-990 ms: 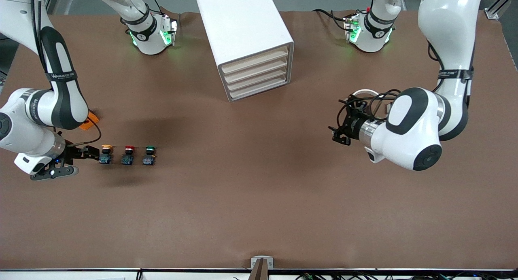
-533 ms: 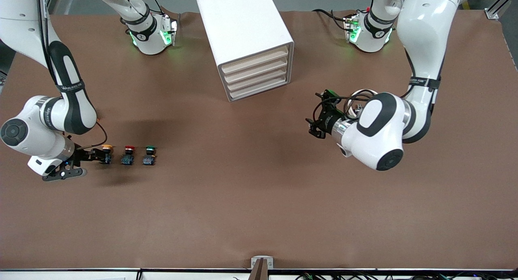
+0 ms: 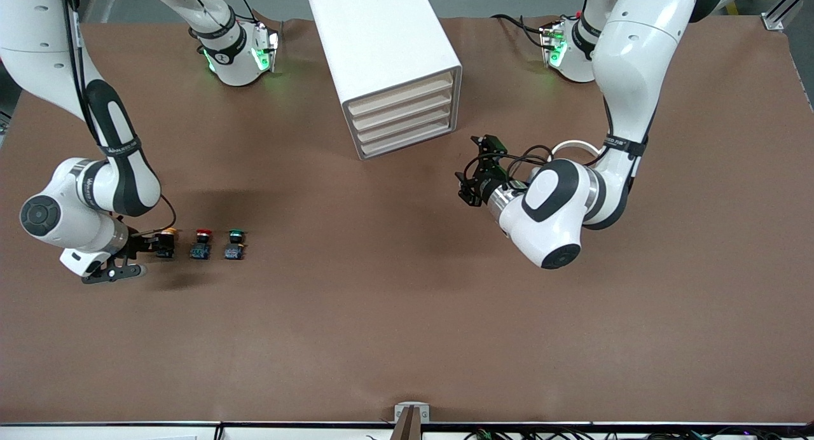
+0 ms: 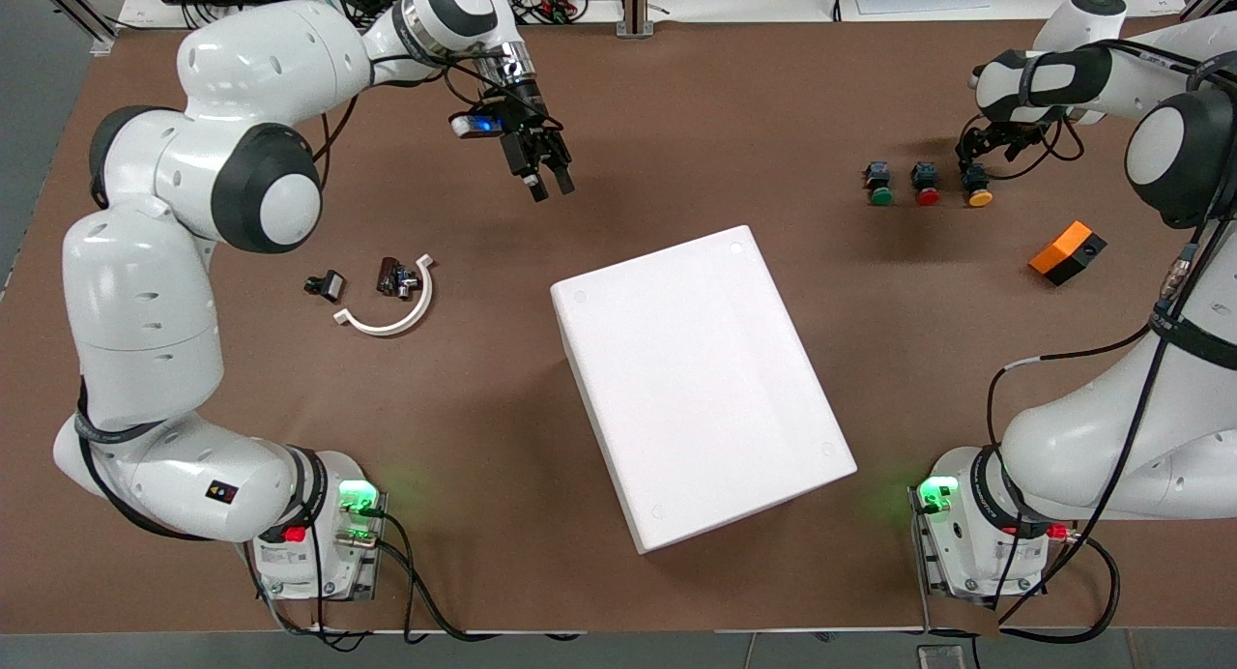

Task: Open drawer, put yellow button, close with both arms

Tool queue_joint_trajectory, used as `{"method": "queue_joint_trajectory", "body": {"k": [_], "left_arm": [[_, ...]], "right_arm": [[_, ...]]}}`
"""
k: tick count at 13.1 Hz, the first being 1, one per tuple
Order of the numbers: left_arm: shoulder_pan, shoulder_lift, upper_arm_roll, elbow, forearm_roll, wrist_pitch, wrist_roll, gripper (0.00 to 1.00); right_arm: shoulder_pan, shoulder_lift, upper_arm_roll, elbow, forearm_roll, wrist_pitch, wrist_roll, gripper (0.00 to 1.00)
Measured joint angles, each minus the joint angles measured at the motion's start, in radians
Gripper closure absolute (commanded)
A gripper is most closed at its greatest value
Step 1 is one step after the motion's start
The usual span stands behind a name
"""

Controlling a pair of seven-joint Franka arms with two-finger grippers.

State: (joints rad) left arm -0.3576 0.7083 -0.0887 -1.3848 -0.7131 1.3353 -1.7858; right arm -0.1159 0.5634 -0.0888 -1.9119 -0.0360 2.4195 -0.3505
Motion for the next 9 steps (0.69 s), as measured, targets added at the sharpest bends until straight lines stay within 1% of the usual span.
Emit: {"method": "queue_joint_trajectory", "body": {"k": [5, 7, 9], "left_arm": [[-0.084, 0.003, -0.001, 0.020, -0.040, 0.000, -0.182, 0.00], [-0.116, 0.012, -0.001, 0.020, -0.059, 0.000, -0.219, 0.00], [-0.118, 0.017, -0.001, 0.020, -0.096, 0.000, -0.242, 0.00]], "right_arm": [[0.000, 0.018, 0.000, -0.023, 0.000, 0.007, 0.000, 0.00], [0.000, 0.020, 0.000, -0.023, 0.000, 0.007, 0.000, 0.32], [0.000, 0.020, 0.000, -0.023, 0.001, 0.007, 0.001, 0.52]]}}
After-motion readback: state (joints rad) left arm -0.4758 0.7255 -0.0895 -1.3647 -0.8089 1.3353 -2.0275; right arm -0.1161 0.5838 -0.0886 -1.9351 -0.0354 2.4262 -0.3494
